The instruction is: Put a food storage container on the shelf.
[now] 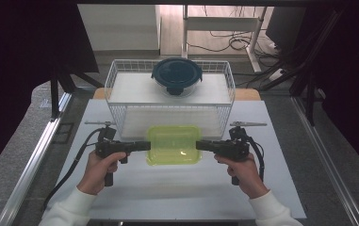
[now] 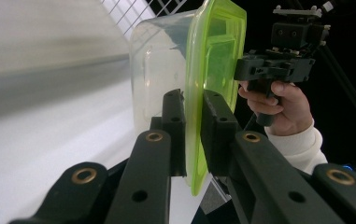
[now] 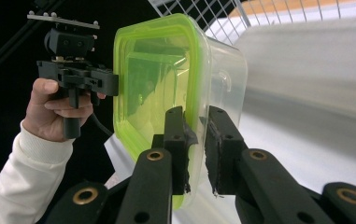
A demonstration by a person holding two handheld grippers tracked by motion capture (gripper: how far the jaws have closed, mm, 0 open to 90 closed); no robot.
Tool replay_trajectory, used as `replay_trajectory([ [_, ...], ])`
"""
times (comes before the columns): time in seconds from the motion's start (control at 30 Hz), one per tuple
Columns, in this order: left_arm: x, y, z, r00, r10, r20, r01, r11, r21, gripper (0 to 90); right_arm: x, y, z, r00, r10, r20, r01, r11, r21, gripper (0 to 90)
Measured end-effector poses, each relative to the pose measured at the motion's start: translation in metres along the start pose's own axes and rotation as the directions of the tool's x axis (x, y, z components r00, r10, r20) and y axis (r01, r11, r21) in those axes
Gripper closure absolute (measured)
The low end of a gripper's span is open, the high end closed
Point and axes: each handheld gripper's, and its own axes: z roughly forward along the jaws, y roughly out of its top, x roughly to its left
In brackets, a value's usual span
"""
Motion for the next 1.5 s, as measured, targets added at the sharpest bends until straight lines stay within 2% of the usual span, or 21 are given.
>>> replay_trajectory([
  [0.43, -0.024, 0.038, -0.013, 0.998, 0.063, -0.005, -0.064, 0.9978, -0.021, 81.3, 0.021, 0.037, -0.012, 0.9981, -0.062, 0.006, 0.062, 0.997, -0.048, 78.8],
  [0.67, -0.03, 0.051, -0.018, 0.9975, 0.07, 0.002, -0.07, 0.997, -0.033, 81.3, 0.03, 0.054, -0.017, 0.9972, -0.075, 0.003, 0.075, 0.996, -0.057, 78.8],
  [0.93, -0.043, 0.076, -0.026, 0.9936, 0.113, -0.009, -0.113, 0.9921, -0.055, 81.6, 0.042, 0.077, -0.022, 0.9947, -0.102, 0.005, 0.102, 0.992, -0.079, 78.7],
  [1.13, -0.047, 0.093, -0.029, 0.9924, 0.122, -0.016, -0.123, 0.9903, -0.066, 81.6, 0.045, 0.094, -0.023, 0.9932, -0.116, 0.008, 0.116, 0.989, -0.094, 78.7],
  [1.33, -0.05, 0.114, -0.03, 0.9913, 0.132, -0.006, -0.132, 0.9895, -0.06, 81.5, 0.04, 0.112, -0.023, 0.9949, -0.1, 0.003, 0.1, 0.99, -0.103, 79.1],
  [1.5, -0.049, 0.133, -0.029, 0.991, 0.133, -0.004, -0.133, 0.989, -0.063, 81.5, 0.04, 0.127, -0.024, 0.9942, -0.107, 0.014, 0.108, 0.987, -0.116, 79.1],
])
